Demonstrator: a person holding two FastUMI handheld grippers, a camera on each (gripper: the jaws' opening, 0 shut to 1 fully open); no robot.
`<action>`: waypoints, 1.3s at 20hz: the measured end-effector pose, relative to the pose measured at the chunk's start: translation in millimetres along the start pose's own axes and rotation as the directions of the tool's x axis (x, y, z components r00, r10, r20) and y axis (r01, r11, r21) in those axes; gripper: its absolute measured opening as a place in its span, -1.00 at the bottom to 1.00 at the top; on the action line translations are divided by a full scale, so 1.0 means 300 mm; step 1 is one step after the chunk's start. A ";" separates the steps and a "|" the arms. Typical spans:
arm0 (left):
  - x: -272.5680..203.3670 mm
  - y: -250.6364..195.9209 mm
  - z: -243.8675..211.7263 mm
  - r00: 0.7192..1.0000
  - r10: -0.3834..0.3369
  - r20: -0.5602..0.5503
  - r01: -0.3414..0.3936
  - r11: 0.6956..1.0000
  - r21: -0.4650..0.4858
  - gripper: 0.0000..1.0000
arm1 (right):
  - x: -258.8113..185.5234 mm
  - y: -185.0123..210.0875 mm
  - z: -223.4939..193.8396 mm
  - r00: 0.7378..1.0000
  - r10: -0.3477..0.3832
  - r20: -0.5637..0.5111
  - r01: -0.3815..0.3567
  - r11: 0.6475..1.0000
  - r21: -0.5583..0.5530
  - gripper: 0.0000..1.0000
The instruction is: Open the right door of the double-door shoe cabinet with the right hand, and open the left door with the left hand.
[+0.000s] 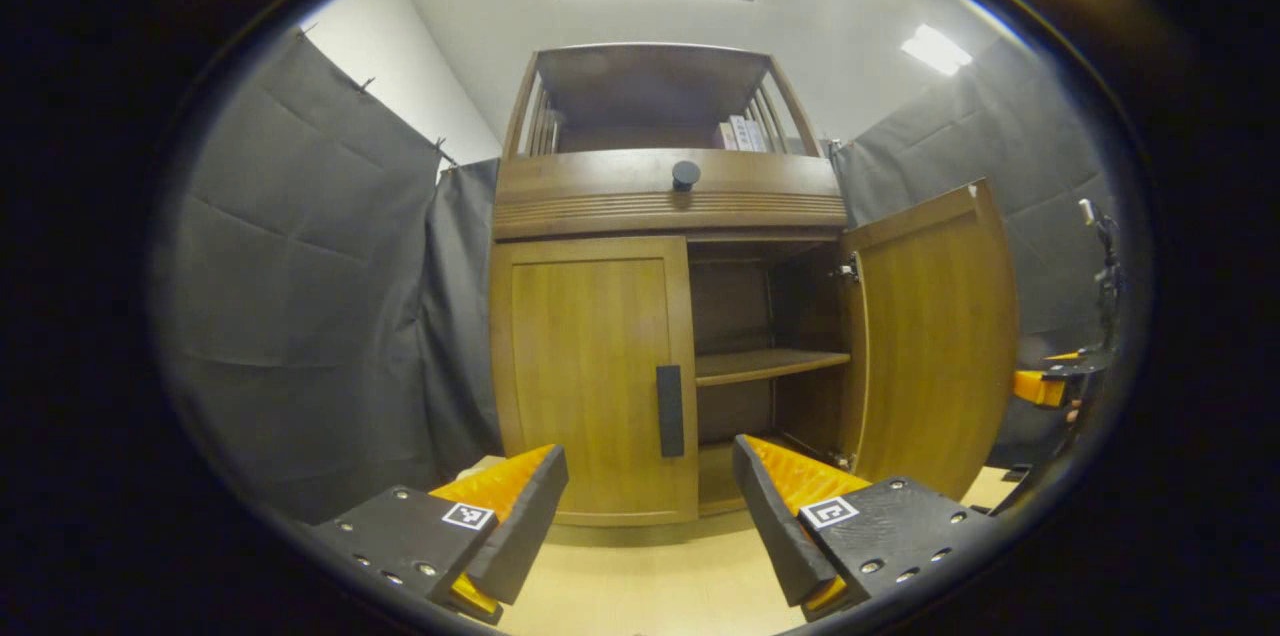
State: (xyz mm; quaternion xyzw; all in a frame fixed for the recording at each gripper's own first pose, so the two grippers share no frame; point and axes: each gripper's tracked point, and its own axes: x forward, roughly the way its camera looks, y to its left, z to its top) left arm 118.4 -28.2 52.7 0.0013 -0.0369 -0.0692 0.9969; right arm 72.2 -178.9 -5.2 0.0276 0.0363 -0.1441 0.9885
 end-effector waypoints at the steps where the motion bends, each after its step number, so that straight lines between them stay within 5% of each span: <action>1: 0.052 0.000 0.010 1.000 -0.003 0.003 0.003 1.000 -0.001 0.90 | -0.012 0.010 0.007 1.000 0.014 0.001 -0.014 1.000 0.003 0.86; 13: 0.643 -0.062 -0.025 1.000 0.007 0.004 -0.007 1.000 -0.027 0.89 | -0.048 0.010 0.082 0.998 0.051 0.041 -0.050 0.998 -0.024 0.87; 24: 0.940 -0.013 -0.259 0.992 0.017 -0.124 -0.027 0.997 -0.078 1.00 | -0.045 -0.013 0.070 0.999 0.048 0.013 -0.048 0.999 -0.024 0.87; 26: 0.958 0.003 -0.294 0.990 0.032 -0.136 -0.041 0.997 -0.061 0.76 | -0.043 -0.014 0.059 0.999 0.048 0.005 -0.048 0.998 -0.031 0.87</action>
